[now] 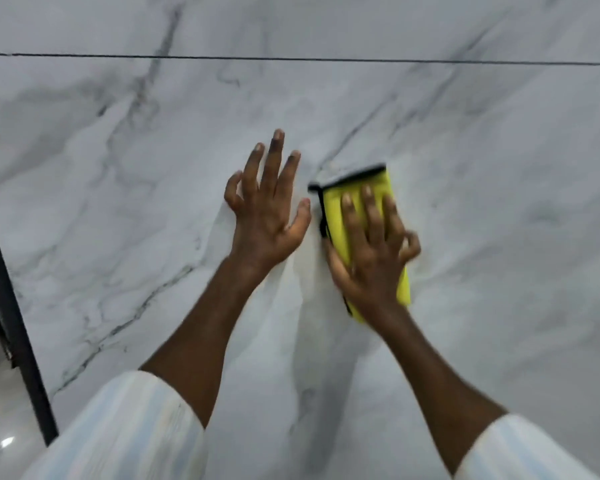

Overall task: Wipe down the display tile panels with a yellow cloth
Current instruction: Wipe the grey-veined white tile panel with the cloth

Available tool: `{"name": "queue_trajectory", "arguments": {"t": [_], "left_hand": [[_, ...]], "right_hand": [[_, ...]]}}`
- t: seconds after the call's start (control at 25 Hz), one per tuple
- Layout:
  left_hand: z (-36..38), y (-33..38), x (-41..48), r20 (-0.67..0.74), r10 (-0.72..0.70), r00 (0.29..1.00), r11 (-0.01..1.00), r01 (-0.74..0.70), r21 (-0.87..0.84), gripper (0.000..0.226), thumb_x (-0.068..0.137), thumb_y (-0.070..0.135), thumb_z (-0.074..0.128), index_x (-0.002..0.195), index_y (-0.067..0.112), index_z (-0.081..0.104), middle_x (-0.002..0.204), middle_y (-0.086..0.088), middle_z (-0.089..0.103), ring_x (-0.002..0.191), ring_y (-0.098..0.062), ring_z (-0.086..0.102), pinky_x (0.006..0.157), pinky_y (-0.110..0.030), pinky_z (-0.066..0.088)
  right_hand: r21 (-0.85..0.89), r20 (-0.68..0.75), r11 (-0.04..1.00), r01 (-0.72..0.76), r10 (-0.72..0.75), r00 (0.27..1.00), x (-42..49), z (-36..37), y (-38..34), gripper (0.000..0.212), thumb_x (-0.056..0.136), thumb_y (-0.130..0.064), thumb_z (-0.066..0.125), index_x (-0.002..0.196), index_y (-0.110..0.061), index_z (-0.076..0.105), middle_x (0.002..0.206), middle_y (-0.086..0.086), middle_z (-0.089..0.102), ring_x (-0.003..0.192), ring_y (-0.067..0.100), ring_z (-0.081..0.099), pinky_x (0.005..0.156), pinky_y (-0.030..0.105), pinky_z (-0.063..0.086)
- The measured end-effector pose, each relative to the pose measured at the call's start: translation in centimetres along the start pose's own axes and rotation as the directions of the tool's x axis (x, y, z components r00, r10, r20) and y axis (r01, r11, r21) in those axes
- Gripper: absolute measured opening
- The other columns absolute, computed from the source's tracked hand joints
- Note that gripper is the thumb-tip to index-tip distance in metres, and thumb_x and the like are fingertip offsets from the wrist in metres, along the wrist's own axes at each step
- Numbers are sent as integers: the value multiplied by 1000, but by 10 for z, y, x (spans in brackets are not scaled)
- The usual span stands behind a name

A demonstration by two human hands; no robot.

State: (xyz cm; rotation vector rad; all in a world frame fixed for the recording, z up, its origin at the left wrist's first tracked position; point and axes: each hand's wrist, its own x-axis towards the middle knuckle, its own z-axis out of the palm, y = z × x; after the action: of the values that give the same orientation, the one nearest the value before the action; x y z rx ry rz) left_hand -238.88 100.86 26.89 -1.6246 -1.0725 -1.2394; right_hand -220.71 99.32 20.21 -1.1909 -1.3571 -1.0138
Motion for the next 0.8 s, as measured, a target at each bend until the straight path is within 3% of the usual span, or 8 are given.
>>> {"name": "queue_trajectory", "arguments": {"t": [0.08,0.16,0.28,0.44,0.52,0.64,0.8], "left_hand": [[15,-4,-6,13,20,1000,998,-21,62,68,103,39,45,164,13,29,173,-13,19,160,-31,16,123,-55,18],[23,-7,-15,0,50,999,993,-50,108,66,105,37,41,164,11,27,173,-13,18,160,-32,15,126,-56,14],[21,-7,-11,-23,43,999,996,-41,83,64,106,36,41,163,10,29,172,-13,19,160,-32,15,127,-56,13],[21,-5,-13,-16,44,999,997,-43,62,65,104,33,40,163,9,28,173,-15,16,160,-35,12,126,-59,11],[18,11,-9,-29,75,997,997,-75,1,66,101,34,43,162,11,34,172,-14,18,160,-36,15,123,-62,15],[26,48,-18,-38,161,986,985,-163,-56,66,98,37,48,159,11,41,171,-11,24,158,-31,25,121,-62,20],[49,64,-46,-1,173,985,984,-173,34,69,102,38,47,162,8,32,171,-14,23,158,-38,20,124,-68,9]], "right_hand": [[-38,25,999,22,-21,999,-44,3,10,71,93,-51,64,158,-30,43,168,2,34,152,30,32,98,57,33],[-17,15,999,46,-46,999,-22,3,12,71,93,-53,62,157,-31,44,167,1,35,151,30,33,98,57,32],[8,-26,997,73,-73,997,96,-6,9,75,91,-56,56,160,-33,38,169,0,31,153,27,27,101,55,28],[47,-34,991,-127,128,991,221,-28,40,76,91,-63,47,162,-40,30,172,-7,22,155,24,22,105,57,27],[15,-74,995,-98,99,992,198,-28,55,73,94,-62,47,162,-39,31,171,-7,24,155,24,23,105,57,27],[-35,-91,994,-106,102,991,95,-15,73,69,97,-58,49,161,-35,36,171,-3,27,155,27,27,104,56,29],[-107,42,994,14,-9,999,-76,-4,89,69,98,-54,51,160,-29,35,173,1,19,153,32,26,97,59,35]]}}
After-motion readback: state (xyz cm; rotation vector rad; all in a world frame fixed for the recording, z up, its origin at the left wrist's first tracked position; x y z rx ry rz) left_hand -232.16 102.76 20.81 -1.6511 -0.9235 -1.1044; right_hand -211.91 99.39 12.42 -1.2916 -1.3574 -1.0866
